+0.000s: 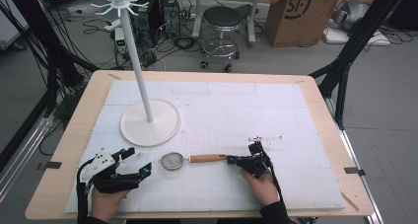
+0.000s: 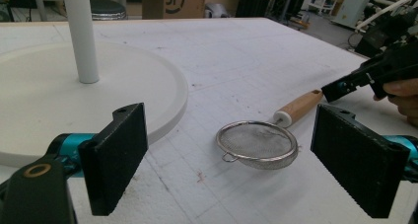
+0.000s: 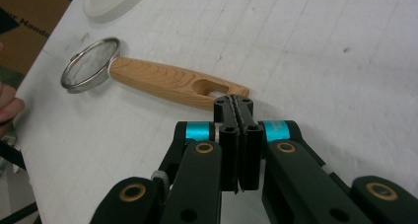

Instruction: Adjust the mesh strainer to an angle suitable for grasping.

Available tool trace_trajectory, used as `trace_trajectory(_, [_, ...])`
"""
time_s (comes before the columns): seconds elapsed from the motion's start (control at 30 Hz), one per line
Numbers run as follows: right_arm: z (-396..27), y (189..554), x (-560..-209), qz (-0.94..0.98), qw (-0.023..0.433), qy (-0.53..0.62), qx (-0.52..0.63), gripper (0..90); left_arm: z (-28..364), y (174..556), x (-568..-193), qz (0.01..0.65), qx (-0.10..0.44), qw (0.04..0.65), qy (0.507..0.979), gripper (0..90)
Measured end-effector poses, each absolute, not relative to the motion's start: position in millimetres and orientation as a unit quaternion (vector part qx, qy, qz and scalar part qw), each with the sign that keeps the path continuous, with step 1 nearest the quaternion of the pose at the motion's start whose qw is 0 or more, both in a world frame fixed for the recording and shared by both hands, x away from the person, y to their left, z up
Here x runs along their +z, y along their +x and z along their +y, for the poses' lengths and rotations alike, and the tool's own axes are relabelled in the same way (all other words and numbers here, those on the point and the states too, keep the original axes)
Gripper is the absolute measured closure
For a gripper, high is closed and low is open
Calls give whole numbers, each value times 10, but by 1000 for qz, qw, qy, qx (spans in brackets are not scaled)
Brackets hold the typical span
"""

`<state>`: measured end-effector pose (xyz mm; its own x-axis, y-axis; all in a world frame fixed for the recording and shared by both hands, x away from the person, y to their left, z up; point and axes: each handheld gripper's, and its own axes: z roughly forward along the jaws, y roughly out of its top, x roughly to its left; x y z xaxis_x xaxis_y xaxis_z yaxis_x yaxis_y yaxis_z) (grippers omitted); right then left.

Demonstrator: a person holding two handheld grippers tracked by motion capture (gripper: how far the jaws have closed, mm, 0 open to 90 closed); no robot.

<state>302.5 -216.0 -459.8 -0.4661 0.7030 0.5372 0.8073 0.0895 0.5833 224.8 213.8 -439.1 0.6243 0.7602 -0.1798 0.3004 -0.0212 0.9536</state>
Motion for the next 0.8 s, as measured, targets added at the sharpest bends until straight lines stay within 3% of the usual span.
trace_trajectory(0.8, [-2022, 3440, -4622, -715, 51, -530, -453, 897, 2136, 2252, -4394, 383, 196, 583, 689, 149])
